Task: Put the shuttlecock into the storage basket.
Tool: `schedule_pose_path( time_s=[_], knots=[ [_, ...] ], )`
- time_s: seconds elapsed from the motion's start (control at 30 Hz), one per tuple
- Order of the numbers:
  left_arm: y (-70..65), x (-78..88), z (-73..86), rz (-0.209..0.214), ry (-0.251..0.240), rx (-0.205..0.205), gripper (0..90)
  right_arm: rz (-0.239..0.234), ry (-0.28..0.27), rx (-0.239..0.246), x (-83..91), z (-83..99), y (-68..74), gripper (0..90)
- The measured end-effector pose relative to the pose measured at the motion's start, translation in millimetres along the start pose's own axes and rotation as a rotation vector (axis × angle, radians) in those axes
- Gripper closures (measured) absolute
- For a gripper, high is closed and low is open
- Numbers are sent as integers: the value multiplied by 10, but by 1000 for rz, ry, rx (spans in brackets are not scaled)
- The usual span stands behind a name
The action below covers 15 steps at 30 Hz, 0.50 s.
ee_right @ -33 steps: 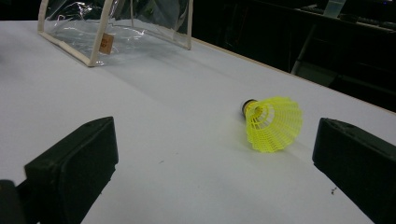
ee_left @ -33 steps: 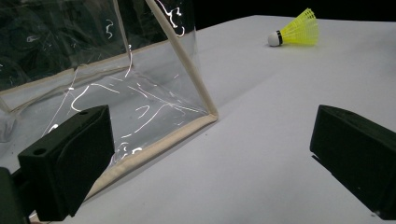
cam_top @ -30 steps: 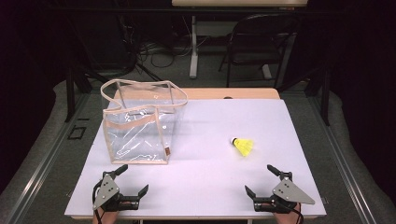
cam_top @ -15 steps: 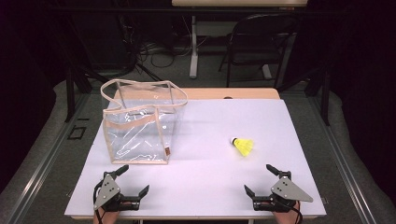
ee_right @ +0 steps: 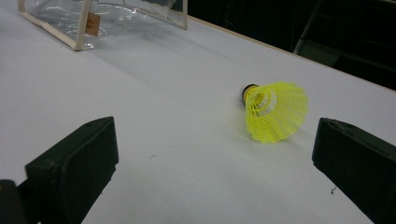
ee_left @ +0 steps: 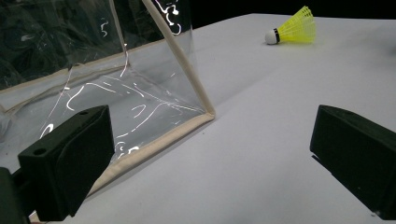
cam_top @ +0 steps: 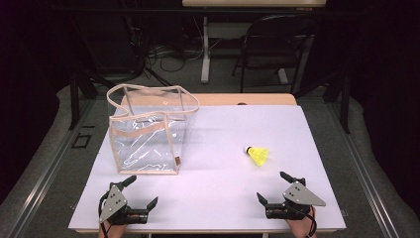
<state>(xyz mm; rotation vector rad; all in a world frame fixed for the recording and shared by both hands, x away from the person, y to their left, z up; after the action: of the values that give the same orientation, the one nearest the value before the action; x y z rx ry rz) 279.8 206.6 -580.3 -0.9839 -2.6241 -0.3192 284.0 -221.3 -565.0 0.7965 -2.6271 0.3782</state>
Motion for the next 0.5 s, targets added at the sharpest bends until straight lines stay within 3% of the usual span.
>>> schedule_pose_path(
  time_s=[0.5],
  knots=[
    [16,5,-1,4,-2,-2,0,-17,67,10,-237,-5,-46,0]
  ],
)
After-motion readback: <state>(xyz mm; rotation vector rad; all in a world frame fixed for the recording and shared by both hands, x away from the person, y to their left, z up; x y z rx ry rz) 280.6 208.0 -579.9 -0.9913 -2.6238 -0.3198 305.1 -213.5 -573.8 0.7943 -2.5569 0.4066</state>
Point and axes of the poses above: each handheld gripper's, and its own axes: x roughly backward along the jaws, z roughly out of its underside, y roughly to its left, the point moved 6 cm from there along -x, roughly forward along the jaws, and after that the axes turned 6 degrees about y, right-handed, at the moved point
